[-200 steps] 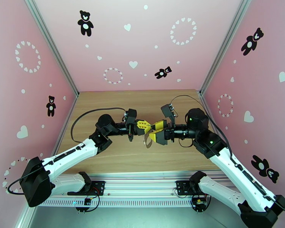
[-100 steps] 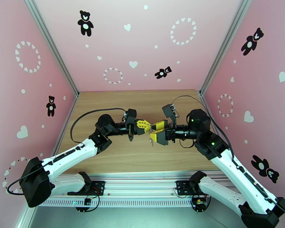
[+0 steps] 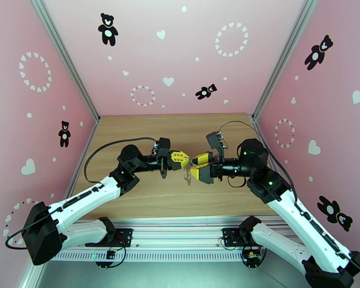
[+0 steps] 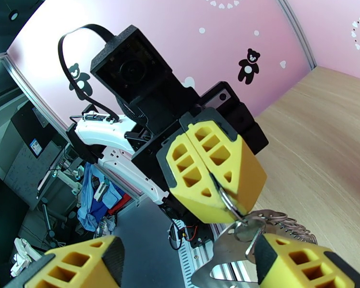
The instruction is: Remove the keys from the keyring
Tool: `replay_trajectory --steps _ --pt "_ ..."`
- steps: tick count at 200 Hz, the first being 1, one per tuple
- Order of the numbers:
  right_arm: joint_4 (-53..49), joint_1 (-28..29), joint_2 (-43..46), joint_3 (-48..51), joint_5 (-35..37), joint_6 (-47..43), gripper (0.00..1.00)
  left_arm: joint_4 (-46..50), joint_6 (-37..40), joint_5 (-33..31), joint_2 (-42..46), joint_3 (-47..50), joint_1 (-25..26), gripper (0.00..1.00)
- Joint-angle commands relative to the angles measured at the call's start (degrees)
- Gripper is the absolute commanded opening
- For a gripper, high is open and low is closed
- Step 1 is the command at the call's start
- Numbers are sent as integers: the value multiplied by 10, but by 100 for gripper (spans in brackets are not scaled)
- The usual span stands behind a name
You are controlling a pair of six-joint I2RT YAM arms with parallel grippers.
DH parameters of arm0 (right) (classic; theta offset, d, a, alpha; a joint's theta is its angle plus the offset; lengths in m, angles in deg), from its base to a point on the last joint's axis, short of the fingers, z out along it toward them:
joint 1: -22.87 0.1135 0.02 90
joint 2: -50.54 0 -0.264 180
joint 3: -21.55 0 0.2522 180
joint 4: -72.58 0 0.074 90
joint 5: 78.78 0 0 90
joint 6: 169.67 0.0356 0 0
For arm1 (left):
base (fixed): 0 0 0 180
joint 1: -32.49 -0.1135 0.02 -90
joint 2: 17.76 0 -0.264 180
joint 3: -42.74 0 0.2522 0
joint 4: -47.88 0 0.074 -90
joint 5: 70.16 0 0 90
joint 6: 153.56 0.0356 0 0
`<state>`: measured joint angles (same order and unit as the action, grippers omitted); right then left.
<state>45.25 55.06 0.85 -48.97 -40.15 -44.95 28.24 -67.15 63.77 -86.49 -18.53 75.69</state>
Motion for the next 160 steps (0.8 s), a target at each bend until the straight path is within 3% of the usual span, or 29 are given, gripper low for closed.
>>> replay_trajectory --steps 1,31,53,98,160 --pt "13 2 12 2 1 5 76 -2 8 -5 15 -2 -4 0" --pt "-8 -1 6 -11 9 -18 78 -11 -3 15 10 -9 -4 0" --pt "-2 -1 -18 -23 -2 -18 85 -17 -9 26 5 -15 -4 0" --pt "11 11 -30 -30 -6 -10 88 -20 -17 49 -19 -36 -3 0" --pt "-6 16 3 -32 -2 -8 87 -11 -7 31 -16 -35 -3 0"
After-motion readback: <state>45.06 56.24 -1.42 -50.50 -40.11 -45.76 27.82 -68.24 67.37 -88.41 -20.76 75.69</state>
